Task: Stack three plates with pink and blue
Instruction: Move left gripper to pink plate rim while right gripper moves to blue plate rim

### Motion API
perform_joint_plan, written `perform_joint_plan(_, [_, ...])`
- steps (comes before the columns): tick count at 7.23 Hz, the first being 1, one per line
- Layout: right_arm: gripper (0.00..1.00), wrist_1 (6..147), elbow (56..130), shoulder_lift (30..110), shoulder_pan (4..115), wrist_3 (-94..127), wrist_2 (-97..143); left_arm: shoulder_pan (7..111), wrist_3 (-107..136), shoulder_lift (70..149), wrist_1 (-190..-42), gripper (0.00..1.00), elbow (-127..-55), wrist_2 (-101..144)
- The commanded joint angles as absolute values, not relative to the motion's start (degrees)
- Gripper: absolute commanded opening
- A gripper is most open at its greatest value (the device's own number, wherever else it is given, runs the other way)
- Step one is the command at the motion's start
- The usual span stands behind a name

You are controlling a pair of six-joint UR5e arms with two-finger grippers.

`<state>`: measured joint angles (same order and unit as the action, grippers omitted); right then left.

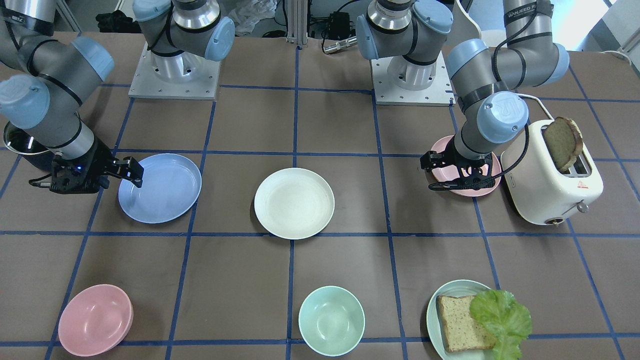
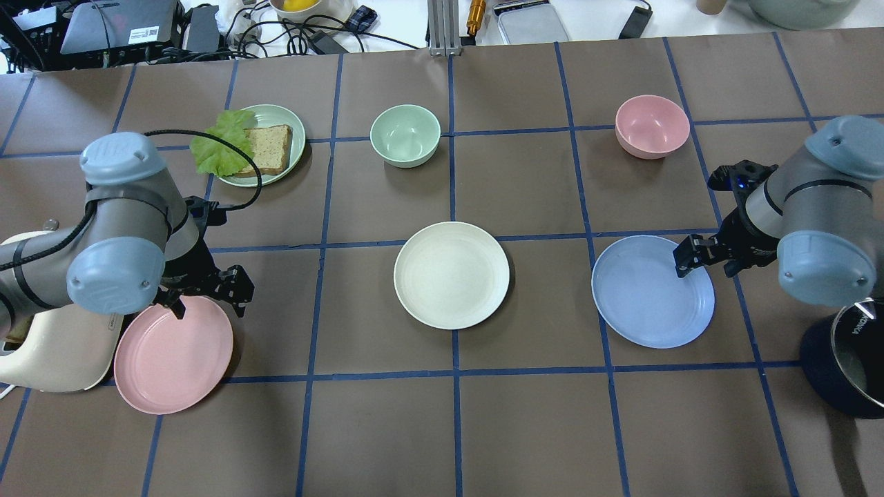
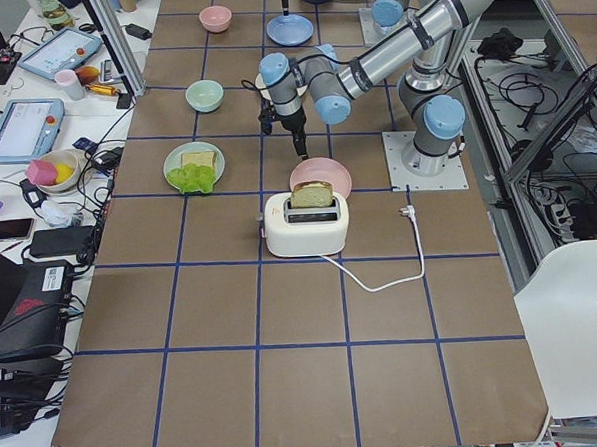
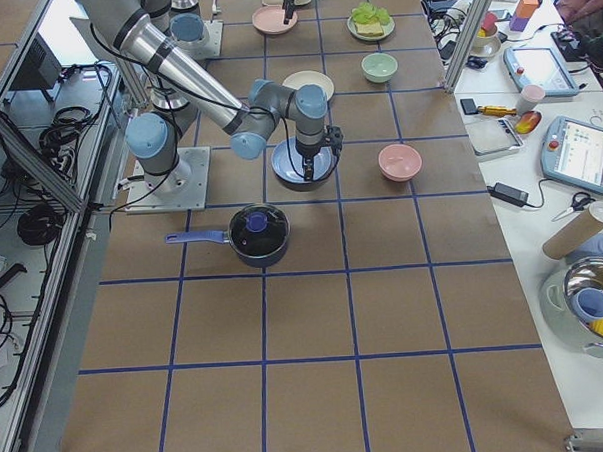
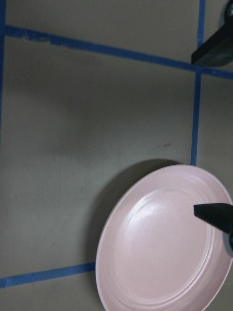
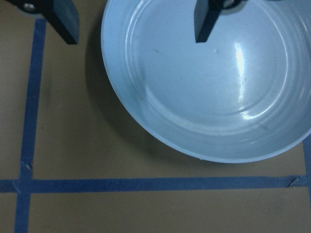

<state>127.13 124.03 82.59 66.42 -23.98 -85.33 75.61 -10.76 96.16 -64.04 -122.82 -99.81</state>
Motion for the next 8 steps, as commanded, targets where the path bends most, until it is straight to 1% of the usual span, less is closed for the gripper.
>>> perform_joint_plan(1, [0.62, 126.91, 124.63, 80.52, 65.83, -26.62, -84.55, 74.62, -11.78, 96.59, -50.09, 1.00, -131.53, -100.29])
perform_joint_plan(2, [0.62, 127.87, 125.85, 80.16, 64.70, -27.07, -84.90, 74.62, -11.69, 96.77, -47.92, 1.00, -133.57, -100.11])
perform_joint_plan(3, [0.62, 127.79, 125.86, 80.16, 64.51, -27.24, -85.25, 74.53, -11.52, 96.68, -47.81, 0.97, -133.68, -97.58])
perform_joint_plan(5, [0.62, 127.79, 125.95, 80.16, 64.25, -27.25, -85.25, 74.53, -11.69, 96.59, -47.90, 0.45, -133.59, -97.03])
perform_joint_plan(6, [0.60, 127.79, 125.95, 80.16, 64.25, -27.25, -85.25, 74.62, -12.04, 96.42, -47.81, 0.12, -133.51, -97.03])
perform_joint_plan(7, [0.21, 127.10, 126.03, 80.16, 64.25, -27.25, -84.56, 74.62, -12.39, 96.42, -47.81, 0.00, -133.33, -97.03])
perform_joint_plan(8, [0.05, 127.00, 126.21, 80.33, 64.16, -27.25, -84.46, 75.32, -12.31, 95.89, -47.81, 0.00, -133.24, -96.94])
